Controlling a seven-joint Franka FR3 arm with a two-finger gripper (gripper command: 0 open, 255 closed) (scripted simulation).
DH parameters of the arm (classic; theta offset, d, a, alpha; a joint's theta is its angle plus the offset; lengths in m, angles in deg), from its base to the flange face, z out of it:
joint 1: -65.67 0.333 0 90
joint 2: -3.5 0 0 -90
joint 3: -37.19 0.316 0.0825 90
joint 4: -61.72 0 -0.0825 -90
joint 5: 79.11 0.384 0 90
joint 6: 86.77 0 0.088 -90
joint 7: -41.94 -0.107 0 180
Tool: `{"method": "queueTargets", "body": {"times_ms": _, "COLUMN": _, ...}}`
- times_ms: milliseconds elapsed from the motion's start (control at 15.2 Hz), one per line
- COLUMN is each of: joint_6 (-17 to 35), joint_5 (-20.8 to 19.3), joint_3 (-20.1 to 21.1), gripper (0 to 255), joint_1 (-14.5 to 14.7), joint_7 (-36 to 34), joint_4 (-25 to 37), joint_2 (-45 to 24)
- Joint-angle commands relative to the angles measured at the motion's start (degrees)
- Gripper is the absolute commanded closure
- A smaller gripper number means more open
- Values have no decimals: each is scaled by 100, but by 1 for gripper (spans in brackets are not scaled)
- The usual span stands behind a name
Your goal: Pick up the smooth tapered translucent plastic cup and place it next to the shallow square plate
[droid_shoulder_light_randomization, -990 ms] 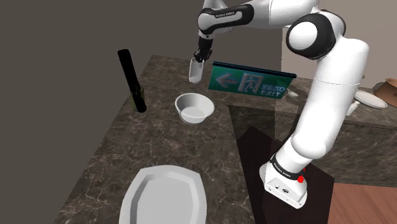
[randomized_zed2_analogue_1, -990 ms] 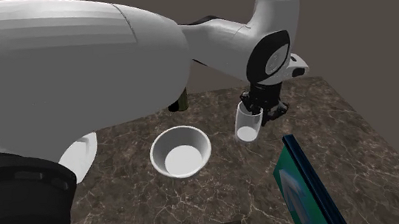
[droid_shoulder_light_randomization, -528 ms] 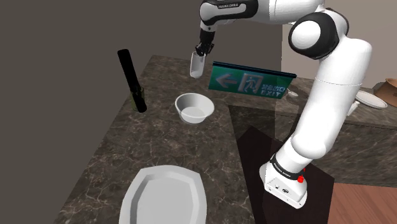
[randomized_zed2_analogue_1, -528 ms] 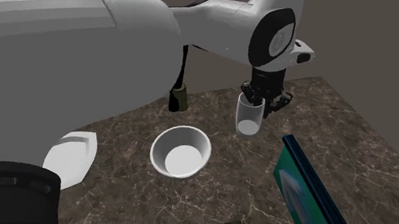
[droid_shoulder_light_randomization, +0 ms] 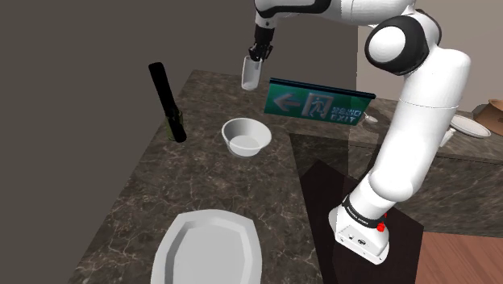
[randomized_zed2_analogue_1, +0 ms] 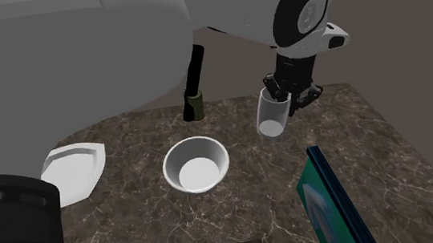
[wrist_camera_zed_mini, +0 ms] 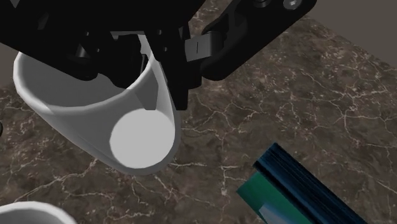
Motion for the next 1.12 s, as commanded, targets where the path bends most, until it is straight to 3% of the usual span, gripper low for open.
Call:
{"method": "queueTargets", "body": {"times_ms": 0, "joint_6": -164, "joint_5": 2, "joint_3": -2, "gripper": 255, "joint_1": -4, "joint_7": 7, "joint_4": 167, "joint_2": -3}}
{"method": "queueTargets", "body": {"times_ms": 528, "joint_6": -762, "joint_5": 14, "joint_3": -5, "gripper": 255, "joint_1": -18, "joint_7": 28, "joint_4": 867, "joint_2": -105}}
{"method": "queueTargets", "body": {"times_ms": 1056, "joint_6": -306, "joint_5": -190, "joint_3": 303, "gripper": 255, "joint_1": 527, "joint_7": -828, "joint_4": -1042, "joint_2": 1320}}
